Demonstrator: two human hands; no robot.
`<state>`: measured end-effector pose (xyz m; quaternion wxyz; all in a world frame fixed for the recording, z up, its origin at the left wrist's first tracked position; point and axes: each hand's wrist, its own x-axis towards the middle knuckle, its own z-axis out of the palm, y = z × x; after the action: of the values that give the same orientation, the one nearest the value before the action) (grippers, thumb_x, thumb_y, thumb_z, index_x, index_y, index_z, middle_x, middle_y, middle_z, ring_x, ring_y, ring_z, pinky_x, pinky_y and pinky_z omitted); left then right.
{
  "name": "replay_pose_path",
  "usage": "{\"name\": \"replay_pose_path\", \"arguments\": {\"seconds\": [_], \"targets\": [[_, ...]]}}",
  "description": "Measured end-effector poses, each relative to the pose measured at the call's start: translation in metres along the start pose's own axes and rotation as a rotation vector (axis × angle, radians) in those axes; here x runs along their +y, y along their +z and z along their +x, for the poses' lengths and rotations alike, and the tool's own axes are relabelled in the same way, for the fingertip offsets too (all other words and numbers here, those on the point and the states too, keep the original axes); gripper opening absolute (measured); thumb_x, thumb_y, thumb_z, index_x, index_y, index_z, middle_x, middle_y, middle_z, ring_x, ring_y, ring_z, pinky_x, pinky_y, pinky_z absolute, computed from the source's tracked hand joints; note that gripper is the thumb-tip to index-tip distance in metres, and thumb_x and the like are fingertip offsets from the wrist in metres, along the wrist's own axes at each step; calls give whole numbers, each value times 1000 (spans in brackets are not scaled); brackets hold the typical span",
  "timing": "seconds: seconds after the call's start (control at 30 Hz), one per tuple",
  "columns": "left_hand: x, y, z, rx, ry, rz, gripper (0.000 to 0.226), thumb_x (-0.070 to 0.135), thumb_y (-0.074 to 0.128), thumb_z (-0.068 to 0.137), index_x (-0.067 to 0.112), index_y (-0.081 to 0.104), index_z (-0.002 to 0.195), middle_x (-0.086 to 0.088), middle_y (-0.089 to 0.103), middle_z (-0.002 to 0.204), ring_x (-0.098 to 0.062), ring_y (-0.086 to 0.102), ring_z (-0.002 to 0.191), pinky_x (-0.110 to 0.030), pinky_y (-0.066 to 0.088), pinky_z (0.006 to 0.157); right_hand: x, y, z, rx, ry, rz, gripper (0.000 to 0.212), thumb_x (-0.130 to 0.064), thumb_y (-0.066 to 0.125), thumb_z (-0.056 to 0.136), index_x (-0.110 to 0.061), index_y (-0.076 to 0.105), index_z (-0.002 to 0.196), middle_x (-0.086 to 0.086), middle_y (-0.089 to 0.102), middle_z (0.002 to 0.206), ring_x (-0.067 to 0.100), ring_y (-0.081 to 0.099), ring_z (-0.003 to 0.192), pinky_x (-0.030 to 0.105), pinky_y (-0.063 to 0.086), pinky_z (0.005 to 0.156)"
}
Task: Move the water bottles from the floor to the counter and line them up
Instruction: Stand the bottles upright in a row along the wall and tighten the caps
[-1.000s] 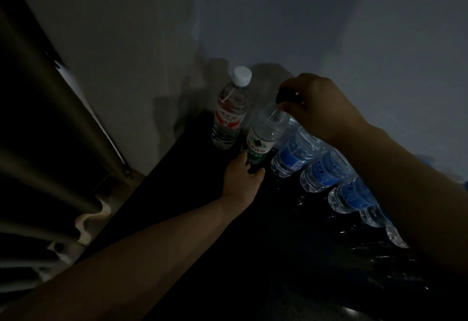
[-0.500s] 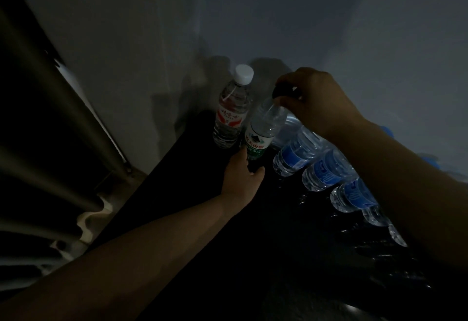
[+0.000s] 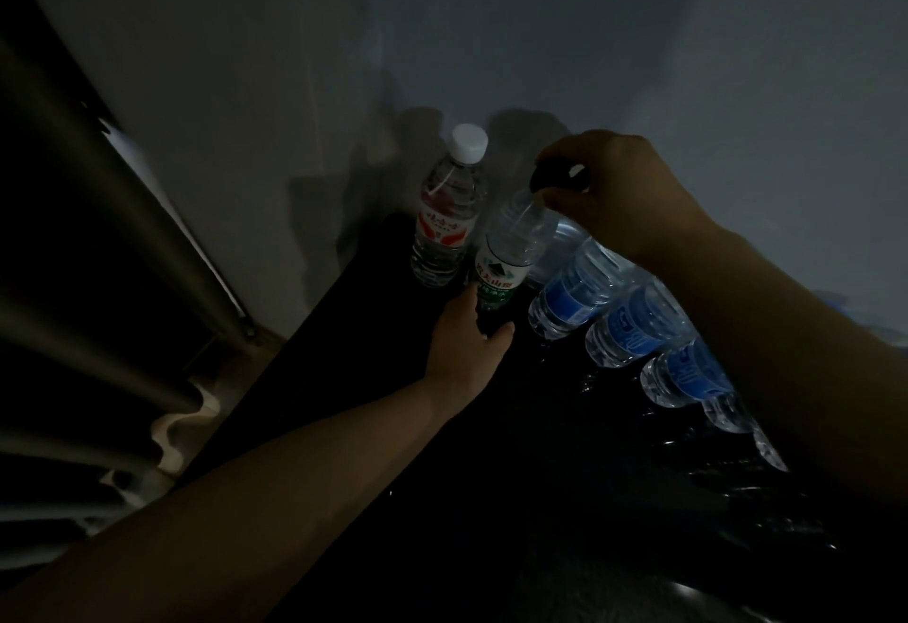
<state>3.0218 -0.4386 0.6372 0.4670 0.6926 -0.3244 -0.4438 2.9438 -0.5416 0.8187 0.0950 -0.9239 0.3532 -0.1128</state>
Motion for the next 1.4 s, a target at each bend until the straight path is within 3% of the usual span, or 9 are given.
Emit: {"name": "replay_pose_path", "arguments": {"seconds": [0.17, 0.33, 0.53, 0.67, 0.83, 0.9, 1.03, 1.2, 1.4], "targets": [[-2, -11, -3, -3, 15, 115, 72, 25, 69, 86, 11, 35, 147, -7, 40, 150, -21, 42, 135, -41, 42, 109, 2, -5, -10, -33, 101, 22, 65, -32, 67, 89, -12, 41, 145, 10, 57, 130, 23, 62, 102, 34, 49, 93], [-1, -22, -11, -59, 12, 123, 59, 18, 67, 89, 8, 42, 142, -7, 47, 144, -19, 47, 130, -36, 43, 107, 21, -28, -40, 7, 106, -120, 46, -29, 66, 89, -10, 58, 130, 15, 58, 127, 29, 58, 109, 34, 42, 95], [6, -5, -13, -95, 102, 179, 45, 14, 66, 89, 6, 53, 132, -8, 55, 135, -18, 52, 122, -30, 46, 101, 38, -35, -58, -160, 132, -68, 42, -12, 65, 91, -10, 57, 132, 15, 55, 132, 31, 55, 113, 35, 44, 96], [7, 15, -10, -136, 119, 225, 51, 20, 68, 88, 10, 51, 135, -5, 54, 136, -17, 51, 124, -35, 45, 104, 42, -30, -58, -119, 144, -43, 42, -7, 62, 91, -9, 56, 133, 17, 56, 132, 33, 55, 115, 42, 45, 99], [13, 40, -2, -172, 210, 248, 61, 21, 77, 80, 14, 49, 134, -4, 51, 136, -18, 47, 127, -28, 41, 103, 46, -29, -57, -85, 144, -70, 47, -11, 68, 87, -10, 56, 132, 16, 58, 130, 31, 58, 112, 39, 46, 96], [15, 49, 1, -135, 217, 286, 65, 24, 79, 77, 13, 49, 133, -6, 51, 136, -18, 48, 127, -29, 42, 104, 48, -30, -57, -66, 141, -75, 46, -12, 70, 86, -9, 57, 130, 16, 60, 127, 31, 59, 108, 40, 48, 94], [19, 59, 6, -41, 234, 277, 56, 24, 81, 74, 10, 54, 122, -6, 56, 125, -17, 54, 116, -16, 37, 87, 51, -29, -57, -62, 131, -80, 43, -11, 68, 87, -9, 58, 129, 15, 60, 127, 30, 59, 107, 36, 47, 90], [17, 70, 12, 45, 226, 218, 55, 23, 81, 75, 6, 55, 120, -10, 59, 124, -22, 58, 114, -19, 41, 86, 51, -27, -57, -50, 115, -75, 40, -10, 66, 88, -9, 59, 127, 15, 61, 126, 30, 60, 105, 39, 49, 89], [15, 70, 24, 19, 201, 120, 54, 20, 84, 70, 8, 60, 117, -7, 67, 116, -20, 65, 105, -26, 51, 84, 52, -26, -56, -48, 87, -63, 38, -11, 65, 89, -8, 61, 126, 15, 63, 125, 29, 61, 102, 40, 49, 89]]}}
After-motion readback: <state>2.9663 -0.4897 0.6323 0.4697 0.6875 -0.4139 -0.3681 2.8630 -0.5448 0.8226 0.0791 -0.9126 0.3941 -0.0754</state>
